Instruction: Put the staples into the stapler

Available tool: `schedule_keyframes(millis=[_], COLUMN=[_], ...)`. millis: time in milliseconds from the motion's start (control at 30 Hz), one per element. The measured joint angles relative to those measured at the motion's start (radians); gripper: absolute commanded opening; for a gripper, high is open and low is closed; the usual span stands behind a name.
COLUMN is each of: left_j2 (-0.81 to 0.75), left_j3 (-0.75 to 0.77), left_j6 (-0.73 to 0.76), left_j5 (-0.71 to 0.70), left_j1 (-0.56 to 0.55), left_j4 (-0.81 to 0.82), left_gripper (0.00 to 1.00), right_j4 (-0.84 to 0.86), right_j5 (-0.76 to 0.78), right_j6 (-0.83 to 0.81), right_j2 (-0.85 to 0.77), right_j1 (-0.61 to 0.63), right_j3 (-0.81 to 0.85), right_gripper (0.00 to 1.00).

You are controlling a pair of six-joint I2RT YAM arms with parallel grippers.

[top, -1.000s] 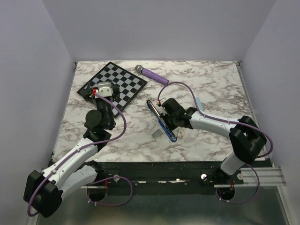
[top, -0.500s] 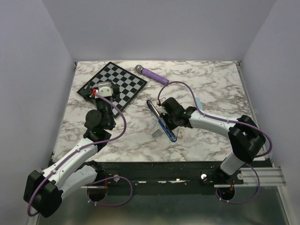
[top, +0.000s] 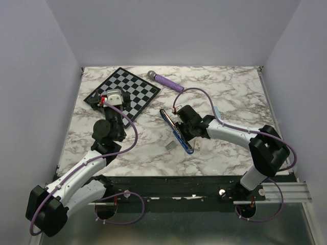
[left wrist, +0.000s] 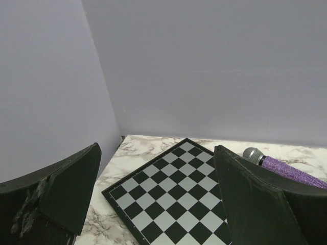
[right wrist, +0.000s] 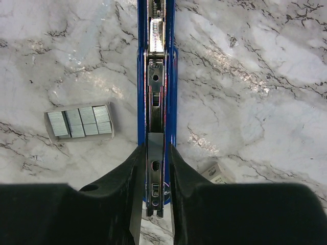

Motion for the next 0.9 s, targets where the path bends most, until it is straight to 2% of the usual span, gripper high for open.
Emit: schedule_keyframes(millis=[133,500,900], left_j2=[0.000,0.000,0.000], left_j3=[0.000,0.000,0.000], left_j6=[0.000,0.000,0.000], left_j5=[0.000,0.000,0.002], left_j1=[0.000,0.000,0.000], left_j4=[0.000,0.000,-0.002], left_gripper=[0.99,0.99,0.99], right_j4=[-0.008,-0.021,-0.048], right_j5=[0.000,0.011,0.023], right_j6=[0.000,0.004,0.009], right_j2=[0.000,0.002,0.089], right_j1=[-0.003,-0.013,-0.024], right_j3=[0.014,0.039,0.100], right_gripper=[0.35,0.36,0.36])
